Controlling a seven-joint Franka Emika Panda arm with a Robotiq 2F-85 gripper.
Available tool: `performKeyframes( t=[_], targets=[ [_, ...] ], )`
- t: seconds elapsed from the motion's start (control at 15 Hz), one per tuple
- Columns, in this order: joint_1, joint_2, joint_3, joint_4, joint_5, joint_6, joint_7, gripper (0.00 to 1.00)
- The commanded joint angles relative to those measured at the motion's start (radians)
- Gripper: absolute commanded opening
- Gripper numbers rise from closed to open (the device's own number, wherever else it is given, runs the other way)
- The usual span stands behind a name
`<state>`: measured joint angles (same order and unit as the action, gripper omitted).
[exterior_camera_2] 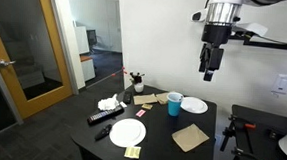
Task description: Remove the pen from the cup and put it on the table
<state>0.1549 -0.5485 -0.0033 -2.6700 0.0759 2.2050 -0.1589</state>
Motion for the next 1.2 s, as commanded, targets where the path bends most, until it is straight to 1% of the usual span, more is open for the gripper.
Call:
performKeyframes(
  t=[0.0, 0.47, 0.67, 1.13],
  targets=[
    [-0.008, 0.000, 0.008, 0.002, 0.005, -0.003, -0.004, 1.00],
    [-0.008, 0.000, 0.008, 0.002, 0.005, -0.003, -0.004, 1.00],
    [-0.016, -0.002, 0.008, 0.005, -0.008, 0.028, -0.007, 1.00],
    [-0.057, 0.069, -0.054, 0.092, -0.041, 0.093, -0.084, 1.00]
  ],
)
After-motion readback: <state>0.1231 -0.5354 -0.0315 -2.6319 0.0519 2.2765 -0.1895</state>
